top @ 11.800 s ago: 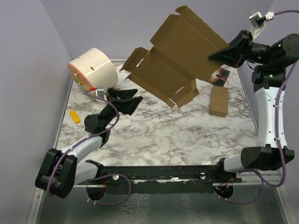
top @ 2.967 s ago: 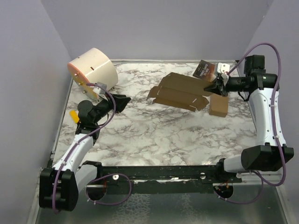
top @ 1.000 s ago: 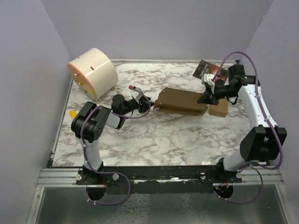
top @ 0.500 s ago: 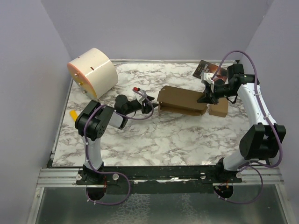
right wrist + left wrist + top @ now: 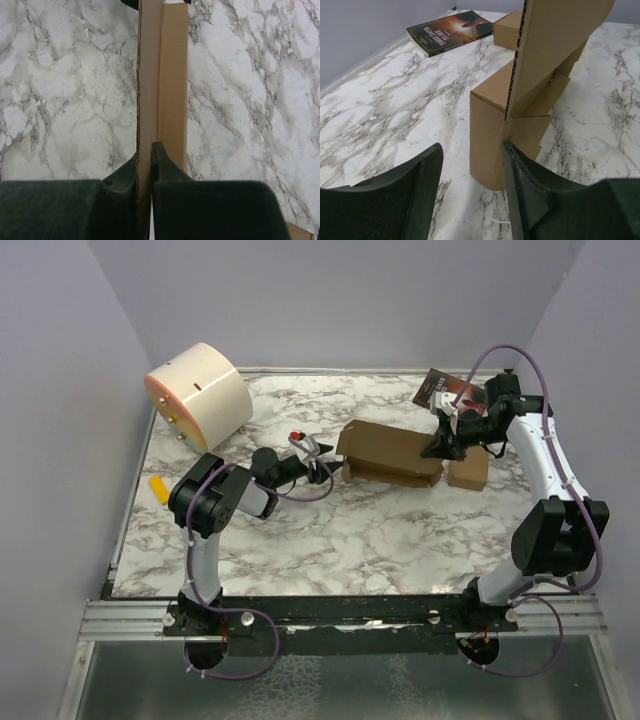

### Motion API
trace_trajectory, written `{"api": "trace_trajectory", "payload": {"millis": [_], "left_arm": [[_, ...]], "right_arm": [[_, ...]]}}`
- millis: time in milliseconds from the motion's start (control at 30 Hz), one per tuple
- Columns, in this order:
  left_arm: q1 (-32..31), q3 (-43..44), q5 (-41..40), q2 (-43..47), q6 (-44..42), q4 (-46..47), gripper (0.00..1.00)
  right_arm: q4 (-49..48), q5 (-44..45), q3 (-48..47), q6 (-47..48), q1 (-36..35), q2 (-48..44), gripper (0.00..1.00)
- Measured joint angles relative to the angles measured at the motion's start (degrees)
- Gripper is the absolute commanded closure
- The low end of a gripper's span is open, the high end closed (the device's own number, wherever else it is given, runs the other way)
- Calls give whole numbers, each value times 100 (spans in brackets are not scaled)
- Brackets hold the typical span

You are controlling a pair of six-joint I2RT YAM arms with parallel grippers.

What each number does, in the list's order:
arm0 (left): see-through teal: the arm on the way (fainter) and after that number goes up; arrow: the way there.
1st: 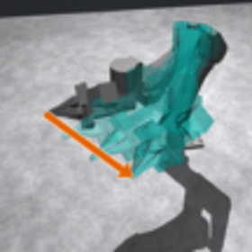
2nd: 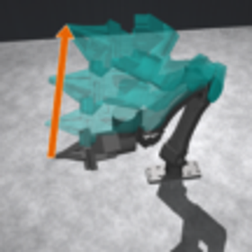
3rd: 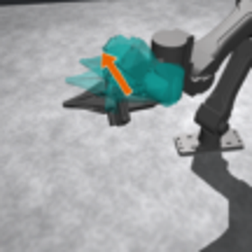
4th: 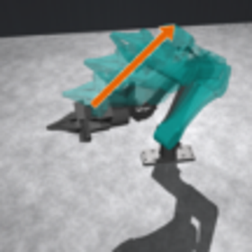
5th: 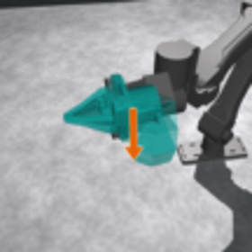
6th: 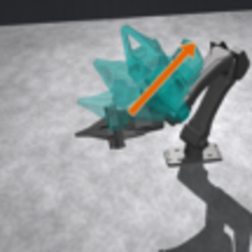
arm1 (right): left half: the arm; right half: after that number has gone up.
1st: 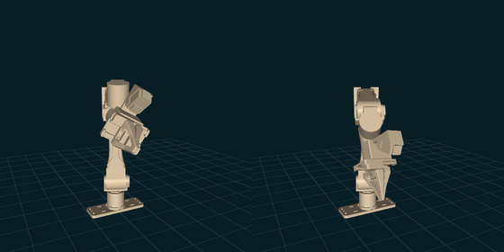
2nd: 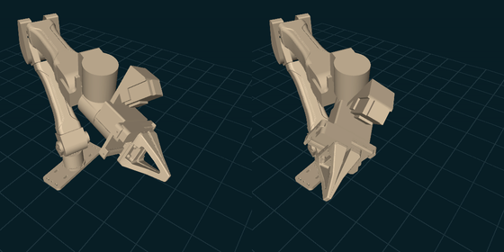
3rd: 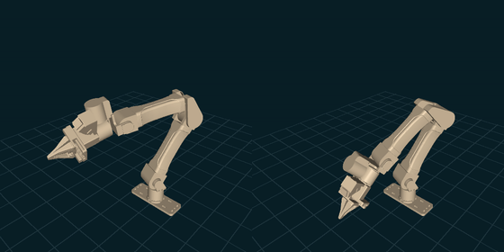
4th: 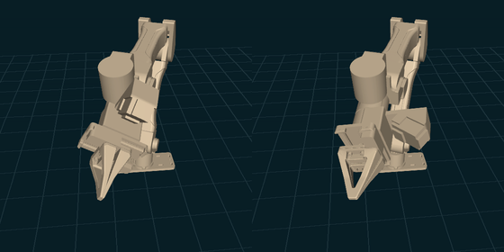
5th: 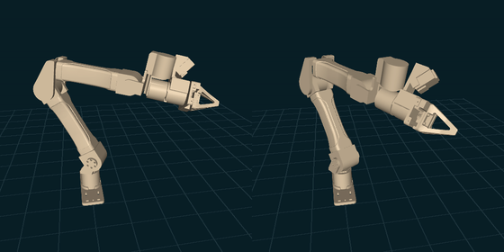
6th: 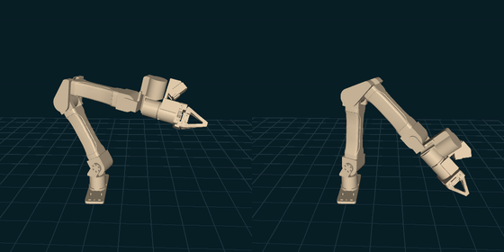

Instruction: Fold the paper box

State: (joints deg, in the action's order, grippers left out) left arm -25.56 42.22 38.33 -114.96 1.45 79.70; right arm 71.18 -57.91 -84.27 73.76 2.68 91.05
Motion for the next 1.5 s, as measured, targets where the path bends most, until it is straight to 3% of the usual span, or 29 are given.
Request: {"api": "trace_trajectory", "payload": {"millis": [500, 1267, 1500], "left_arm": [[-127, 157, 116, -249, 39, 201, 51], [-162, 192, 507, -400, 380, 516, 49], [-195, 190, 295, -400, 354, 439, 50]], "right_arm": [[101, -42, -76, -52, 2, 85, 99], [98, -42, -76, -153, 2, 85, 99], [98, -42, -76, -153, 2, 87, 99]]}}
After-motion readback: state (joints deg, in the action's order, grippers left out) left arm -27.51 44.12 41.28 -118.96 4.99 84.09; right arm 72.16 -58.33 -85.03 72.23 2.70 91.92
